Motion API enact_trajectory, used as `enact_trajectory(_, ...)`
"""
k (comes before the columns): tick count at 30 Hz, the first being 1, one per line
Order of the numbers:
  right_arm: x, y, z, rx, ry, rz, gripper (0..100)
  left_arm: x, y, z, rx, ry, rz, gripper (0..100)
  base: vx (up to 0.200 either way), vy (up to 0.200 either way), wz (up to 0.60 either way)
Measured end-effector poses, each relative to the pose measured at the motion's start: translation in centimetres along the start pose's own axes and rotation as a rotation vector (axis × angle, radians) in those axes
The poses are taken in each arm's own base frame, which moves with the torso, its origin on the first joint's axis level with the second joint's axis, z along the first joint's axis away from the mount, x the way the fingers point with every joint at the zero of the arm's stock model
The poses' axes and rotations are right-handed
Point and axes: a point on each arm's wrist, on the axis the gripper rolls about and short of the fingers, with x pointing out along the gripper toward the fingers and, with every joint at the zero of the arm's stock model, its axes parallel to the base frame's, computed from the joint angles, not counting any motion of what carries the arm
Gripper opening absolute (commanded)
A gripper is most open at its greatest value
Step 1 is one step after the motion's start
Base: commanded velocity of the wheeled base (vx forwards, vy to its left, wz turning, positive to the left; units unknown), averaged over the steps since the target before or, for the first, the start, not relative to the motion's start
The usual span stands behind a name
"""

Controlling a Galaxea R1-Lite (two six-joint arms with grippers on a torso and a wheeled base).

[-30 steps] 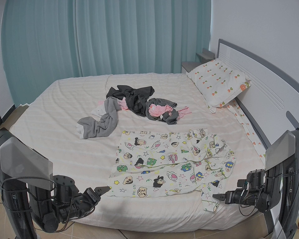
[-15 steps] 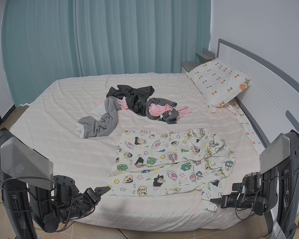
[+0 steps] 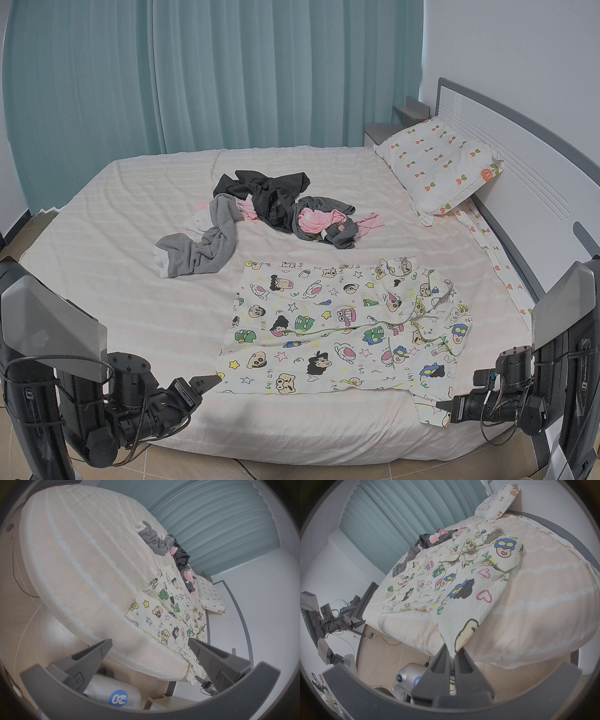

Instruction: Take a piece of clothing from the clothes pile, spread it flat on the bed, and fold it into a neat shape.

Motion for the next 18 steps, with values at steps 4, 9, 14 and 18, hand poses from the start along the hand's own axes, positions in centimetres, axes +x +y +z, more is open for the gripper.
enact_trajectory(4, -0.7, -0.5, 0.1, -0.029, -0.008, -0.024, 0, 0.0, 0.0, 0.0, 0.010, 0.000, 0.002, 100, 0.000, 0.000, 0.00)
enact_trajectory(9, -1.2, -1.1, -0.2, -0.034, 0.032, -0.050, 0, 0.0, 0.1, 0.0, 0.037, -0.006, 0.006, 100, 0.000, 0.000, 0.00)
enact_trajectory(14, -1.8, -1.0, -0.4, -0.062, 0.072, -0.059, 0, 0.0, 0.1, 0.0, 0.056, -0.007, 0.012, 100, 0.000, 0.000, 0.00)
enact_trajectory(18, -2.1, -0.8, -0.2, -0.118, 0.068, -0.059, 0, 0.1, 0.2, -0.1, 0.061, -0.005, 0.017, 100, 0.000, 0.000, 0.00)
